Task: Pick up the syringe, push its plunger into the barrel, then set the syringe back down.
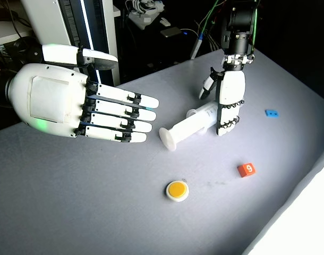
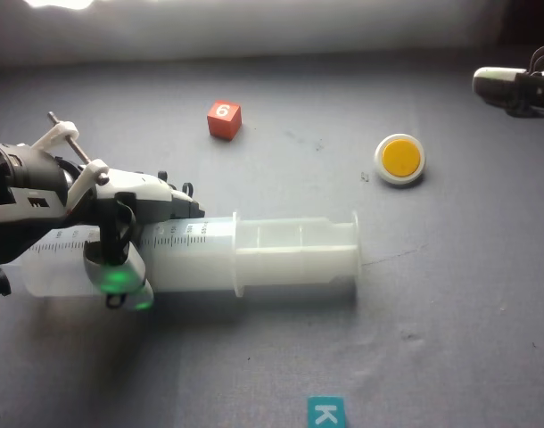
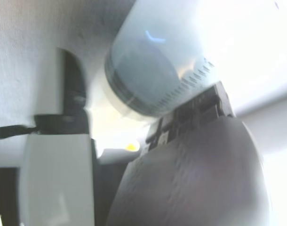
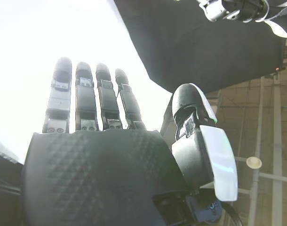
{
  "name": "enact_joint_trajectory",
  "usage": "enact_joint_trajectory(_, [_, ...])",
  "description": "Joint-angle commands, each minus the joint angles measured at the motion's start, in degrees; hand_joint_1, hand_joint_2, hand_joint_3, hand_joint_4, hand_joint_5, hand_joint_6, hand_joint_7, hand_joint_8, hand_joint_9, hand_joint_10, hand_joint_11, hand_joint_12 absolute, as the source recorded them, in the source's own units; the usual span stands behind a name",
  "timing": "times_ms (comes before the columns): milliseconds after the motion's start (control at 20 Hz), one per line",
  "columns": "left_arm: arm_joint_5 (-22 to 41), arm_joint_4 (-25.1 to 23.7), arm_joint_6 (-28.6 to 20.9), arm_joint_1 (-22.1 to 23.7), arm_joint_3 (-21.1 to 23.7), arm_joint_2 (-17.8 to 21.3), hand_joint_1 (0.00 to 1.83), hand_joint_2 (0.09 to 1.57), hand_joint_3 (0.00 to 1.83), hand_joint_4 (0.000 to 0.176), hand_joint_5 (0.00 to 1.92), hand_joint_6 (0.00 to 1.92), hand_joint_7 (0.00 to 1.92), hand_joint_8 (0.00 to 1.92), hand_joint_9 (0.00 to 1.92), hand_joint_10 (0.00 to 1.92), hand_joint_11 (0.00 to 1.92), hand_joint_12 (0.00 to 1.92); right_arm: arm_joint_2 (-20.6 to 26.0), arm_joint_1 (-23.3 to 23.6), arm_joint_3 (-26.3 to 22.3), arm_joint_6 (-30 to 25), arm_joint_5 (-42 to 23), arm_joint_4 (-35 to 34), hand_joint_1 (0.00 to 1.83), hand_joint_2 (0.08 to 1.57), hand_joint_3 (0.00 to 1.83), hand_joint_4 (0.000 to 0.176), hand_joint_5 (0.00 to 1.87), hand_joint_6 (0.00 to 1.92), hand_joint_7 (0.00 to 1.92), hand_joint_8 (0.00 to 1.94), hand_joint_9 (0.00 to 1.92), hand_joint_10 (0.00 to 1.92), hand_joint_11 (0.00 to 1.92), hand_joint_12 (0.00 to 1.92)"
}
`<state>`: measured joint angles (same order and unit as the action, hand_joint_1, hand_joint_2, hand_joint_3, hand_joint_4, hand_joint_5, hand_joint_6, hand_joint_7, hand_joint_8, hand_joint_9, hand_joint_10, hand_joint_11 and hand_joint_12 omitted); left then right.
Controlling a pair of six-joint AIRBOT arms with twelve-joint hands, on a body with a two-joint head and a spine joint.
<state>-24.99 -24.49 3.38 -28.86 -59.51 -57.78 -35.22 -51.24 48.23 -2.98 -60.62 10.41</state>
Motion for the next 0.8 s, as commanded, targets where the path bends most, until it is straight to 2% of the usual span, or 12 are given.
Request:
enact_joint_trajectory(0, [1.98,-0.31,0.03,0.00,-0.13,-0.46,1.23,1.13,0.01,0.000,0.18,0.04,0.21,0.04,0.19,0.05,0.00,0.62,0.13,0.86,0.14,-0.32,-7.22,-2.76,0.00,1.33,0.00,0.000,0.15,0.01,0.14,0.00,0.11,0.00,0.00,0.36])
enact_joint_trajectory(50, [2.01,-0.31,0.03,-0.14,-0.23,-0.53,1.20,1.15,0.01,0.000,0.26,0.04,0.33,0.03,0.31,0.07,0.00,0.86,0.05,0.91,0.14,-0.32,-7.02,-3.21,0.00,1.33,0.00,0.000,0.15,0.01,0.14,0.00,0.11,0.00,0.00,0.35])
enact_joint_trajectory(100, [2.03,-0.31,0.03,-0.16,-0.27,-0.57,1.16,1.15,0.00,0.000,0.32,0.03,0.40,0.02,0.38,0.07,0.00,1.00,-0.01,0.94,0.14,-0.32,-6.97,-3.38,0.00,1.33,0.00,0.000,0.14,0.00,0.12,0.00,0.08,0.01,0.00,0.26])
enact_joint_trajectory(200, [2.16,-0.30,0.03,-0.14,-0.15,-0.64,1.16,1.12,0.00,0.000,0.45,0.05,0.57,0.03,0.56,0.09,0.01,1.24,-0.21,0.92,0.14,-0.31,-6.98,-3.54,0.00,1.33,0.00,0.000,0.15,0.00,0.14,0.01,0.10,0.01,0.00,0.38])
enact_joint_trajectory(300, [2.21,-0.24,0.03,0.07,-0.20,-0.57,1.16,1.12,0.00,0.000,0.64,0.09,0.77,0.07,0.75,0.16,0.22,1.22,-0.26,0.90,0.14,-0.31,-6.98,-3.61,0.00,1.32,0.00,0.000,0.14,0.01,0.13,0.01,0.09,0.00,0.00,0.31])
enact_joint_trajectory(350, [2.21,-0.22,0.03,0.15,-0.24,-0.52,1.19,1.11,0.00,0.000,0.73,0.12,0.86,0.08,0.84,0.18,0.31,1.21,-0.26,0.90,0.14,-0.31,-6.98,-3.65,0.00,1.31,0.00,0.000,0.16,0.01,0.14,0.01,0.11,0.01,0.00,0.35])
enact_joint_trajectory(400, [2.21,-0.20,0.03,0.28,-0.32,-0.41,1.21,1.16,0.00,0.000,0.75,1.05,0.98,0.81,0.98,0.27,0.48,1.21,-0.28,0.90,0.14,-0.31,-6.98,-3.66,0.00,1.31,0.00,0.000,0.15,0.00,0.14,0.00,0.10,0.00,0.00,0.32])
enact_joint_trajectory(450, [2.21,-0.17,0.03,0.37,-0.33,-0.30,1.34,1.14,0.01,0.000,0.79,1.16,0.96,0.99,0.91,1.04,0.61,1.27,-0.31,0.90,0.14,-0.30,-6.98,-3.66,0.00,1.32,0.00,0.000,0.16,0.00,0.14,0.00,0.10,0.00,0.00,0.30])
enact_joint_trajectory(550, [2.20,-0.09,0.03,0.38,-0.37,-0.11,1.38,1.11,0.00,0.000,0.88,1.02,1.04,0.96,0.91,1.20,0.73,1.29,-0.36,0.90,0.14,-0.29,-6.98,-3.66,0.00,1.32,0.00,0.000,0.16,0.00,0.15,0.00,0.11,0.00,0.00,0.32])
enact_joint_trajectory(650, [2.20,-0.02,0.03,0.33,-0.52,-0.10,1.38,1.12,0.00,0.000,0.88,1.01,1.01,1.03,0.89,1.25,0.71,1.35,-0.50,0.90,0.12,-0.31,-7.36,-3.82,0.00,1.32,0.00,0.000,0.13,0.00,0.12,0.00,0.07,0.00,0.00,0.22])
enact_joint_trajectory(750, [2.20,0.05,0.03,0.32,-0.66,-0.10,1.38,1.12,0.00,0.000,0.90,0.98,1.02,1.04,0.88,1.25,0.70,1.36,-0.97,0.94,0.07,-0.27,-8.64,-5.17,0.00,1.32,0.00,0.000,0.15,0.01,0.15,0.01,0.10,0.01,0.00,0.30])
